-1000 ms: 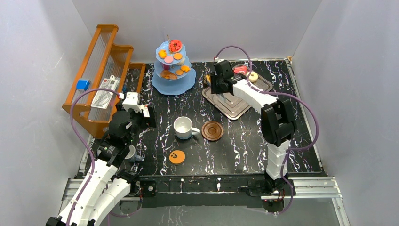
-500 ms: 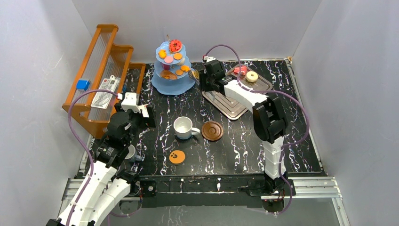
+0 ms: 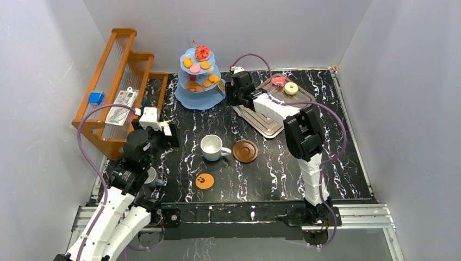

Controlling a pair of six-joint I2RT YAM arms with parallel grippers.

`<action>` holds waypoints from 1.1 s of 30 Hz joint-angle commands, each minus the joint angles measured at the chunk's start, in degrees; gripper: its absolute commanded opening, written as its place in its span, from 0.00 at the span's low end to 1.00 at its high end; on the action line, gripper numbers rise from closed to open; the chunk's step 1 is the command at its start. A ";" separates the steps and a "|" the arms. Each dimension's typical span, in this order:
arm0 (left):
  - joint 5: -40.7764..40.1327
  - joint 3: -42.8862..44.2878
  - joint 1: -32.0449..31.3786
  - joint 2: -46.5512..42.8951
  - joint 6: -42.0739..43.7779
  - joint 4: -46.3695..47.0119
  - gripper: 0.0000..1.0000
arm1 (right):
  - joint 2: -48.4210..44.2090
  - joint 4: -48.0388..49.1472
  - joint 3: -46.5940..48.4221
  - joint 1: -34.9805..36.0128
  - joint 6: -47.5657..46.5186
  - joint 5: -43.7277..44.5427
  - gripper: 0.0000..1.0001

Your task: Serve the afternoon tea

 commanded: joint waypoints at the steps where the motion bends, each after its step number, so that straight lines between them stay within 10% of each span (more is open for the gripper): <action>1: -0.20 1.64 -0.28 -0.64 0.01 0.48 0.98 | 0.94 8.13 4.06 -0.05 0.84 -2.18 0.42; 33: -0.53 1.58 -0.28 -0.95 0.11 0.44 0.98 | 7.43 11.44 12.56 -0.11 7.02 -5.44 0.51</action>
